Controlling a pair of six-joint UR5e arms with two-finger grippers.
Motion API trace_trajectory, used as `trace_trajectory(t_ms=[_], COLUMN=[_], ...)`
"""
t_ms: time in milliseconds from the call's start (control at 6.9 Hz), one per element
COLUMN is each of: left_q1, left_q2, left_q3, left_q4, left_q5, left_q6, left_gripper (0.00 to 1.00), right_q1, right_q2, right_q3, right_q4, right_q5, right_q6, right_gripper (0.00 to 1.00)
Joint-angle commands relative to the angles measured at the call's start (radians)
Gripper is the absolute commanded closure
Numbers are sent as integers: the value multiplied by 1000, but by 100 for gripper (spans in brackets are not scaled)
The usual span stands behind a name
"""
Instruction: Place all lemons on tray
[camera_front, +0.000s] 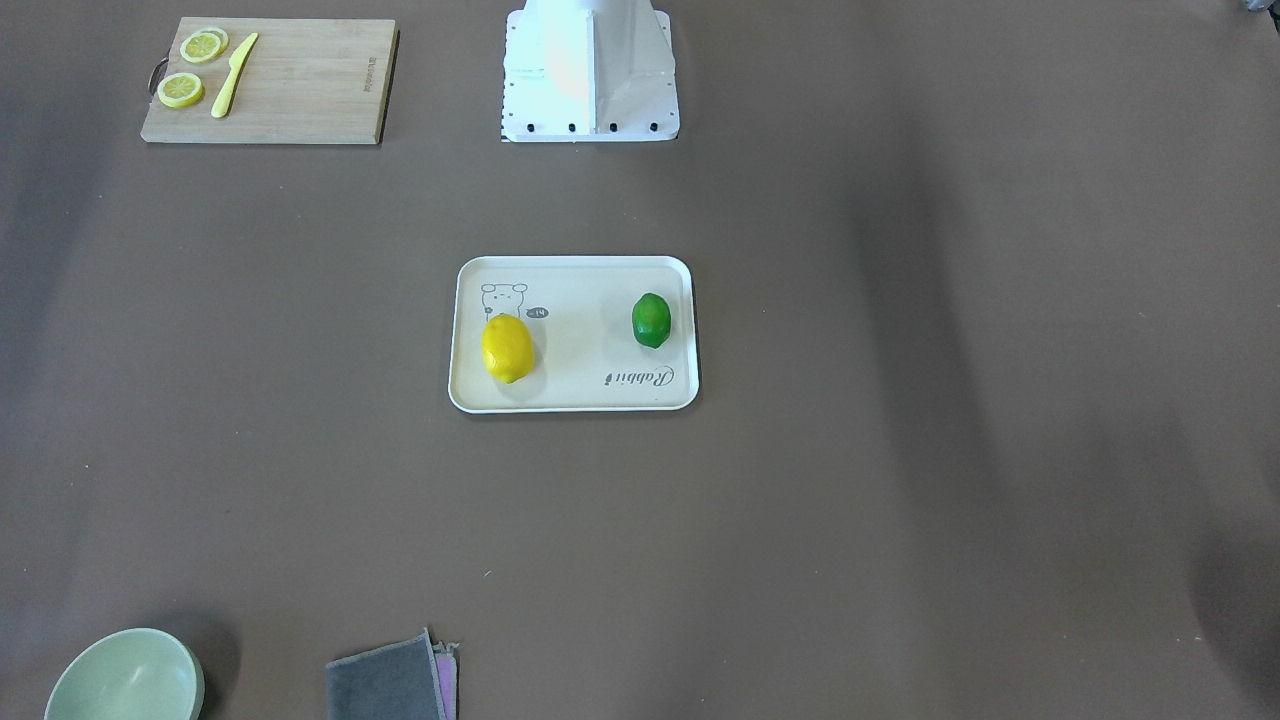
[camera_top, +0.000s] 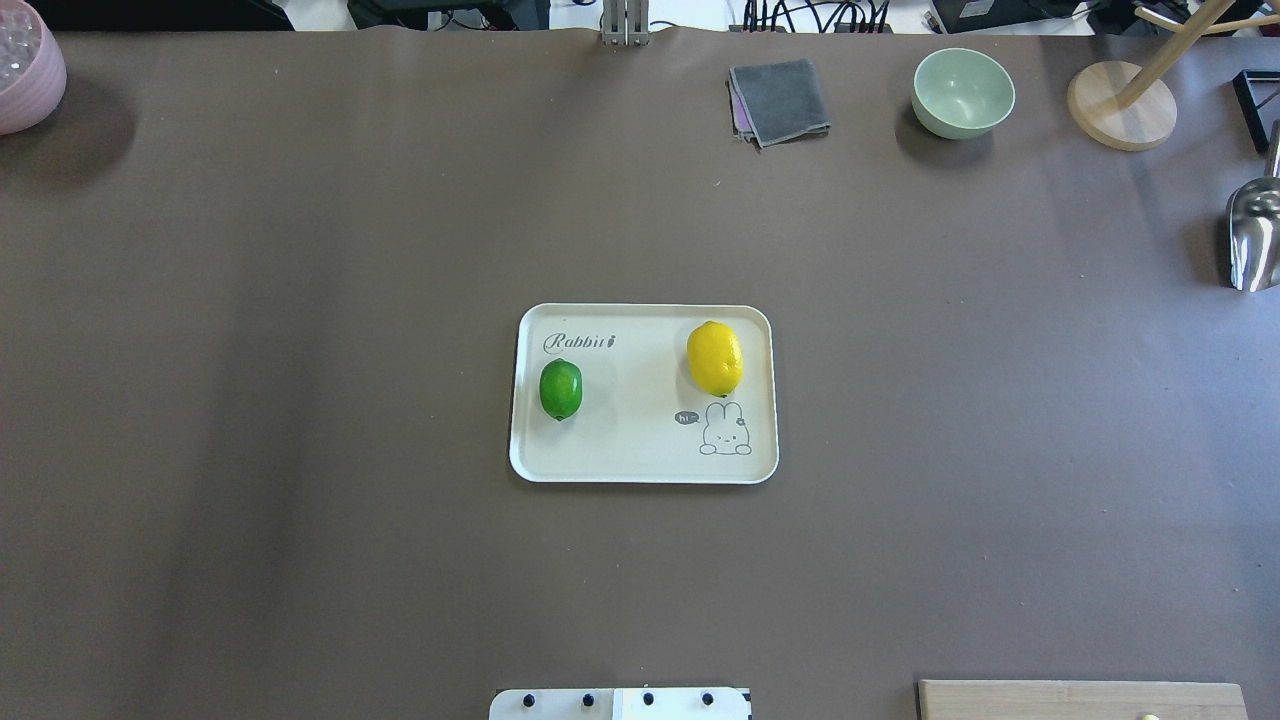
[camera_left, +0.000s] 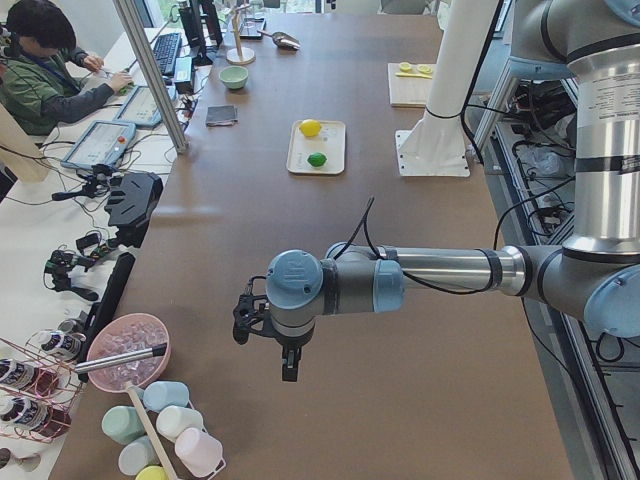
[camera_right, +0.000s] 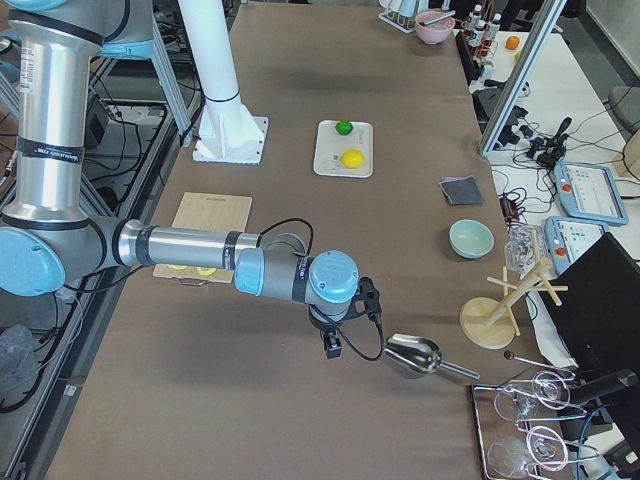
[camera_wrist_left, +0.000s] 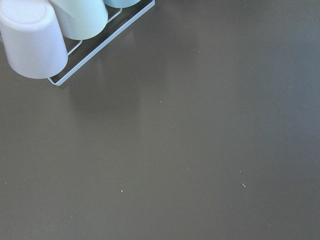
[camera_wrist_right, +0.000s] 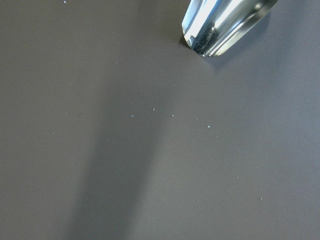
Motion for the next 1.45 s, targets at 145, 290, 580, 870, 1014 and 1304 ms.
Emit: trace_trajectory(t_ms=[145,290,580,870,1014,1304], left_q1=[0,0,0,0,0,0], left_q2=[7,7,10,51,67,72], left_q3=[-20,-22,-20,-20,-20,-20], left_q4=[-1,-3,-30,-108,-136,-144], left_q5=[1,-1,2,4,2,4], left_q6=[0,1,0,0,0,0], left_gripper=[2,2,2,2,2,2], right_q1=[0,-2,-2,-5,-5,-5], right_q2=[-2,-3,-5,-5,-6,-6], right_q3=[-2,-3,-8,-20,-22,-22], right_q4=[0,-2,-2,-2,-2,-2], right_q5=[1,1,4,4,2,2], right_q6=[-6,-6,-6,-7,-7,-7], right_gripper=[0,0,0,0,0,0])
